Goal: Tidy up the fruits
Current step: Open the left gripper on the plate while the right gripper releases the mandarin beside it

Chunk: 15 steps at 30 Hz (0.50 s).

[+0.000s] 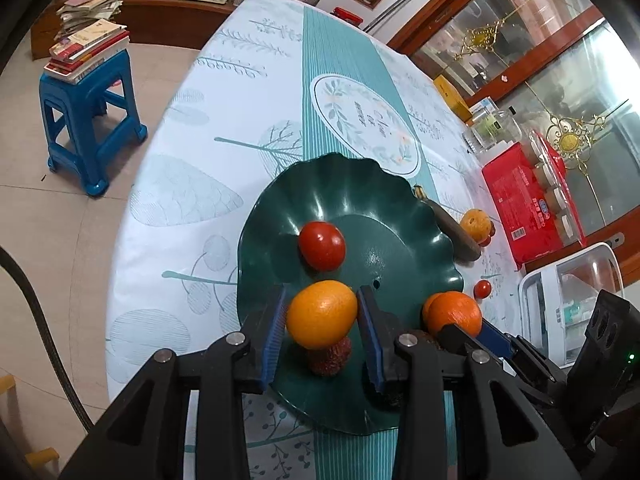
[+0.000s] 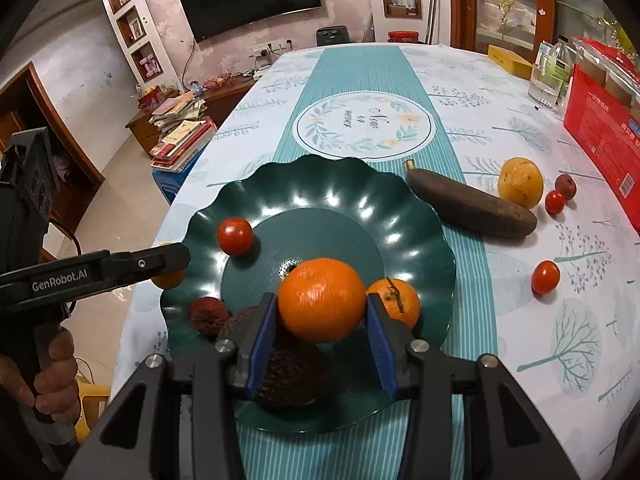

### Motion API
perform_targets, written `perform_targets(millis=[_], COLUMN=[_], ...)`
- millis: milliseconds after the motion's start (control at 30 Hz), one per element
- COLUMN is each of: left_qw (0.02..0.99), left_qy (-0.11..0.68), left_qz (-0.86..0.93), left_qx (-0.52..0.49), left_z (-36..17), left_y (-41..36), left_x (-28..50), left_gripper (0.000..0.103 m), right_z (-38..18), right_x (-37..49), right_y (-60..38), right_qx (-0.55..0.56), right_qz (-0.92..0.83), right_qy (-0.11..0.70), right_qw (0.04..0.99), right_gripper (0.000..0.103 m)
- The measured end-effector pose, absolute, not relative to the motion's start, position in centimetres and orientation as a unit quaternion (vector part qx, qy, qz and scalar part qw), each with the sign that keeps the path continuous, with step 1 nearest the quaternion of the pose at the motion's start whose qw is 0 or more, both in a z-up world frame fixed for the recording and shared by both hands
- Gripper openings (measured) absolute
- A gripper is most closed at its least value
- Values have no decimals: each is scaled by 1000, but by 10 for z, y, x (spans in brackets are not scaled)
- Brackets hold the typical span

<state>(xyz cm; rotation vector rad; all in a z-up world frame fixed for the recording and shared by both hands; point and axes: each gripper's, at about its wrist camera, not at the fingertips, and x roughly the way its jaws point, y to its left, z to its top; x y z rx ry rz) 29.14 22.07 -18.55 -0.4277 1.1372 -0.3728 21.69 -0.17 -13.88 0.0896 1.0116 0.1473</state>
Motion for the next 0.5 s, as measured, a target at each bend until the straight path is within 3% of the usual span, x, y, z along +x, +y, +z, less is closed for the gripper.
perform_targets(millis=[167, 333, 500], left_qw=[805, 810, 812], left_qy=[533, 533, 534], left_qz=[-172, -165, -164], left_qx=[-195, -181, -169], left_z=[-184, -173, -161], left_y=[220, 220, 217], left_x=[291, 282, 269], left_gripper=[43, 63, 70], right_z=[-136, -130, -122], right_x=[213, 204, 189], right_y=[0, -1, -7], right_qx=[38, 46, 62], right_qz=[68, 62, 49], right_qy=[483, 481, 477], right_qw=[872, 873, 875], right_gripper=[45, 45, 45])
